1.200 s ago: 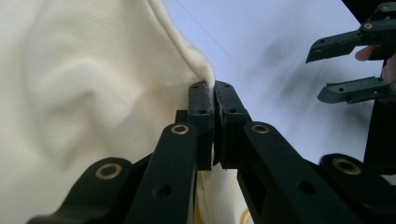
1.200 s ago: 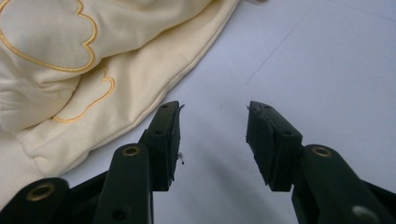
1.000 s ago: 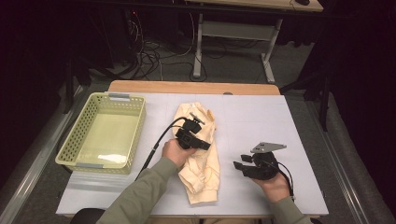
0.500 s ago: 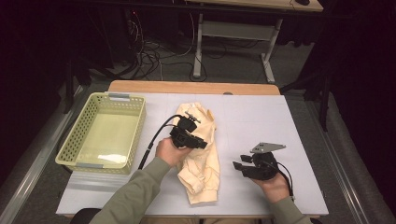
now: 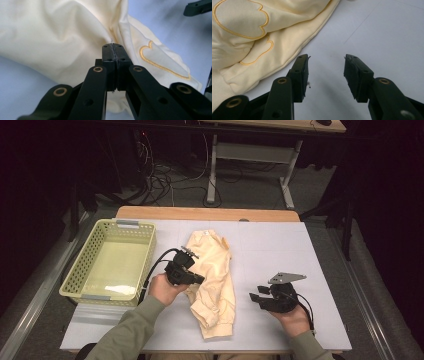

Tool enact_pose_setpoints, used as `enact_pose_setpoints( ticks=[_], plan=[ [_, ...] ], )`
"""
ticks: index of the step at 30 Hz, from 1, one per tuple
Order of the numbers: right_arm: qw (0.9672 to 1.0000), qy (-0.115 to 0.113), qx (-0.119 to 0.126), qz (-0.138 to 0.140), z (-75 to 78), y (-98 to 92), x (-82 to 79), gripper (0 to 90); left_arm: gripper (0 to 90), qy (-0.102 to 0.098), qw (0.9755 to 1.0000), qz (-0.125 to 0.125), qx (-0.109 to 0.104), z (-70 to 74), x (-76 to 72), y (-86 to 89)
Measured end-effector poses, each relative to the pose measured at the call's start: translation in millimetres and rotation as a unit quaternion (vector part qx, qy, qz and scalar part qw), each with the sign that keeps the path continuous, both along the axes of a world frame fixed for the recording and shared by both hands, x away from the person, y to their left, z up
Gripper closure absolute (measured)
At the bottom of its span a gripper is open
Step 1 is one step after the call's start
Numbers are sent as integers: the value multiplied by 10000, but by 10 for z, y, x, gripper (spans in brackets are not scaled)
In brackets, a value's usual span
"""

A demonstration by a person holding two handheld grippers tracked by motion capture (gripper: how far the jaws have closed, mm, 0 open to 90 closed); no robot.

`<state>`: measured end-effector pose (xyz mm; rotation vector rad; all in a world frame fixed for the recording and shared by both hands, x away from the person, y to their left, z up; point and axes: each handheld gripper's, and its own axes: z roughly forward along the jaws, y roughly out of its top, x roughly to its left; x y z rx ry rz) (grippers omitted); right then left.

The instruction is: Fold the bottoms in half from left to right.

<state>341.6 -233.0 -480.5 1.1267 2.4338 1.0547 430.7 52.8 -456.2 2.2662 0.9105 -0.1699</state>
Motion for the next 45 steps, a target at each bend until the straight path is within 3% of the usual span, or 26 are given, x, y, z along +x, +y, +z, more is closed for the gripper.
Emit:
enact_pose_setpoints(
  ticks=[4,9,15,22,31,34,40,45],
  plan=[
    [10000,-9,12,-32,6,-7,-2,551,865,-70,9999,66,32,47,-58,165],
    [10000,6,4,-26,6,-3,-1,550,864,28,9998,44,212,-22,-148,331],
    [10000,3,8,-14,7,1,-1,551,864,125,9997,-34,219,-103,-246,373],
    [10000,-1,20,-26,14,-2,-2,551,864,196,9995,-239,95,-171,-354,240],
    [9999,-53,76,-84,51,-50,-2,552,859,219,9992,-323,-86,-175,-346,57],
    [9999,-45,85,-124,56,-65,-5,554,800,198,9989,-406,-115,-164,-360,-37],
    [9998,-65,97,-132,67,-80,-17,565,718,244,9978,-619,49,-260,-407,-217],
    [9998,-89,100,-126,76,-93,-23,566,644,218,9976,-653,121,-278,-441,-253]
  ],
)
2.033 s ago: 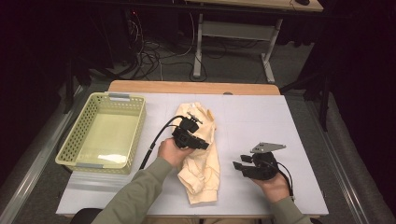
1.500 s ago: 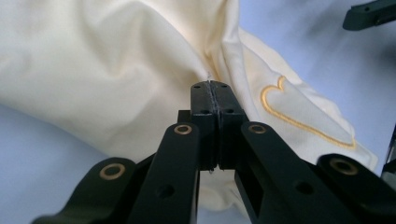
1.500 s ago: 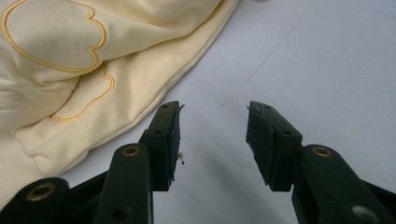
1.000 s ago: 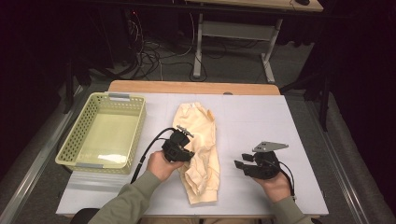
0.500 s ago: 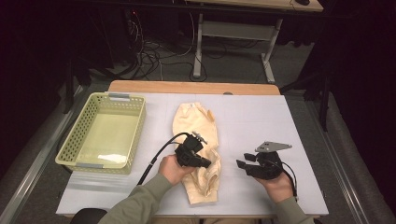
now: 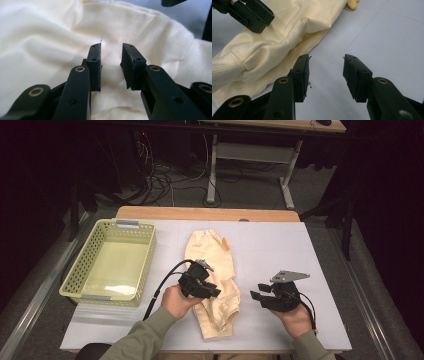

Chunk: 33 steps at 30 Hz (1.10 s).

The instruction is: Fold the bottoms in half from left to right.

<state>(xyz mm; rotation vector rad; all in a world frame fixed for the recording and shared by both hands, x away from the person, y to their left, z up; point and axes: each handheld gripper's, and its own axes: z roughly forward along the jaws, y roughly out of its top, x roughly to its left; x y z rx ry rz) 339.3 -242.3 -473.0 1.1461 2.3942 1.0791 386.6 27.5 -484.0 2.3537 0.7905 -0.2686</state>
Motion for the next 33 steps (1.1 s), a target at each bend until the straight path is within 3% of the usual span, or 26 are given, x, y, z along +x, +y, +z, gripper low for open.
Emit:
enact_pose_setpoints(
  ticks=[5,10,15,21,24,26,33],
  plan=[
    [10000,-6,6,16,20,18,-7,568,617,-117,9999,37,-69,58,-31,32],
    [9999,-38,-1,107,46,66,-10,570,617,-326,9990,251,-169,157,-67,139],
    [9999,-24,7,124,66,101,-16,568,616,-382,9984,421,-16,169,-85,288],
    [9998,1,-11,179,70,133,-7,569,577,-554,9968,582,-29,250,-148,443],
    [9998,13,-15,180,81,151,-7,569,562,-542,9968,587,41,244,-162,461],
    [9998,-11,-3,208,90,171,-5,569,554,-655,9961,562,164,218,-199,461],
    [9995,-7,5,329,117,277,-4,569,557,-462,9968,584,292,56,-245,486]
  ],
)
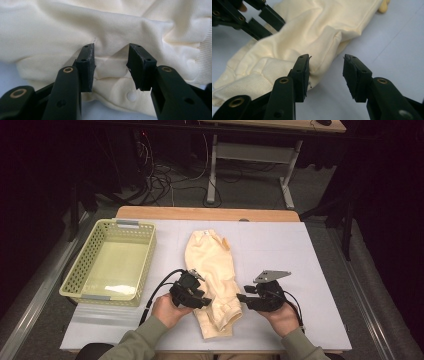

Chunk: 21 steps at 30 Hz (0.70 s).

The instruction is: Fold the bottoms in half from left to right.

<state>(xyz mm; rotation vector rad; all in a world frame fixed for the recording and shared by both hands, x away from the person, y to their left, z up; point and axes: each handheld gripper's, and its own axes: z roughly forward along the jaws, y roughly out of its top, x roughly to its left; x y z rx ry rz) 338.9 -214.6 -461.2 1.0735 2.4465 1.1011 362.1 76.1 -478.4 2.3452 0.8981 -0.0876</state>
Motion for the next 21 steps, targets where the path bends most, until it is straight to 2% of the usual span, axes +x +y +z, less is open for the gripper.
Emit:
enact_pose_setpoints(
  ticks=[7,11,14,19,21],
  plan=[
    [9998,-60,0,192,46,142,10,581,589,31,10000,-8,82,-62,-1,-32],
    [9997,-11,-43,252,17,198,10,609,654,19,10000,23,69,-97,-5,-54],
    [9995,119,-151,252,-63,189,19,659,709,28,10000,3,79,-98,-8,-59],
    [9986,376,-300,213,-219,145,28,864,821,8,9999,-29,125,-137,-28,-105],
    [9981,467,-330,236,-263,151,35,882,835,28,9999,-56,145,-140,-22,-101]
  ],
)
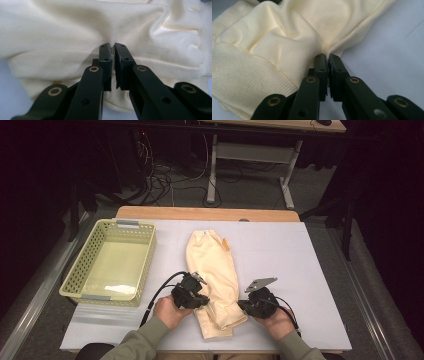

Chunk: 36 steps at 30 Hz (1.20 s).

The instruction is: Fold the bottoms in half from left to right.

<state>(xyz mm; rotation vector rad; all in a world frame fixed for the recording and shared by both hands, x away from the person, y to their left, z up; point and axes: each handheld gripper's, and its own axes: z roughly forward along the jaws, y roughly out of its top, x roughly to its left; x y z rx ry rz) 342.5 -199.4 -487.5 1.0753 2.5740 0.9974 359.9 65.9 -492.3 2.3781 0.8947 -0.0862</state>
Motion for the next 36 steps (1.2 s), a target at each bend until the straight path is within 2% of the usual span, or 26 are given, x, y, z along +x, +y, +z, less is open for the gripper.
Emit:
enact_pose_setpoints(
  ticks=[6,7,11,13,16,21,22,25,30,34,36],
  plan=[
    [9995,241,-166,79,-105,61,8,893,844,-35,10000,-27,63,-14,-11,-6],
    [9994,221,-242,140,-129,76,6,894,844,-42,10000,-29,71,-16,-12,-8],
    [9992,200,-291,195,-131,103,-12,894,844,-36,9999,-43,92,-23,-8,-7],
    [9988,194,-333,312,-130,118,-21,894,844,-47,9999,-70,82,-23,-9,-4],
    [9978,122,-485,437,-116,144,-33,894,843,-54,9999,-113,39,-14,-3,13],
    [9984,178,-352,416,-66,117,-37,894,841,38,9996,-90,-265,73,16,107],
    [9984,149,-320,449,-47,107,-36,894,841,38,9996,-90,-265,73,16,107],
    [9987,135,-211,453,-2,97,-50,894,841,96,9986,-97,-513,172,14,205],
    [9981,97,97,598,125,101,-95,892,839,38,9981,-31,-620,317,-24,365],
    [9970,102,88,766,141,181,-149,880,831,-19,9977,14,-683,352,-65,429],
    [9965,140,113,819,141,206,-170,831,809,-23,9975,30,-704,361,-71,449]
  ],
)
